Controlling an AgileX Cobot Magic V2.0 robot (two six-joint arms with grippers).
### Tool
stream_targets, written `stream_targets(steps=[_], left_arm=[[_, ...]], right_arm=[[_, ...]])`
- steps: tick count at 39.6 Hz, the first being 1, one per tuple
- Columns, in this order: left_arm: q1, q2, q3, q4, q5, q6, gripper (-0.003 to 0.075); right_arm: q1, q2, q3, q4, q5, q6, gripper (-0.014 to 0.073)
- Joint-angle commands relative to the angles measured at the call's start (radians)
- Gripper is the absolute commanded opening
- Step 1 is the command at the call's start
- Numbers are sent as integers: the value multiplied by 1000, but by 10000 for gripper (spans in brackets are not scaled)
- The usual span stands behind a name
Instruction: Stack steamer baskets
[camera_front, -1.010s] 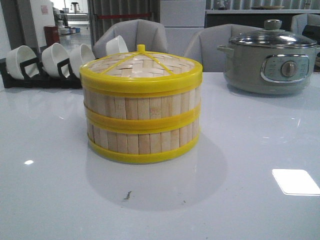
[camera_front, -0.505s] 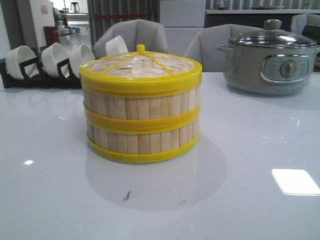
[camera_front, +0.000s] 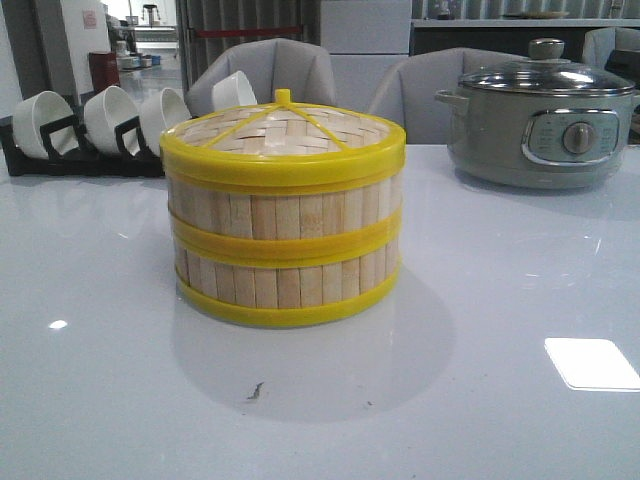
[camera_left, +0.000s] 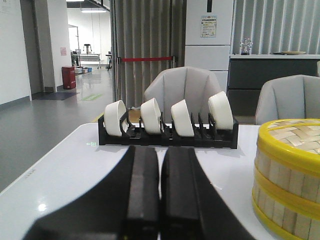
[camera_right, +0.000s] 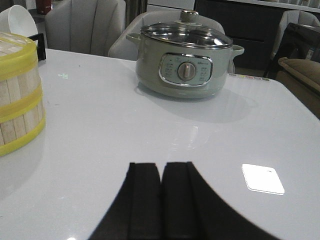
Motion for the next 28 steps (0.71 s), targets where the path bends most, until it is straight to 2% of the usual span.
stream_targets(steps=[1, 12, 19, 22, 28], left_arm=[[2, -12, 0, -9, -90, 0, 94], [2, -12, 0, -9, -90, 0, 94], [2, -12, 0, -9, -90, 0, 94], [2, -12, 0, -9, -90, 0, 94], [2, -12, 0, -9, -90, 0, 94]], right_arm=[[-6, -21, -16, -3, -82, 3, 45], [-4, -21, -16, 6, -143, -6, 43], [-4, -21, -16, 182, -127, -182, 35], [-4, -21, -16, 221, -126, -235, 35], [-4, -21, -16, 235, -126, -252, 35]])
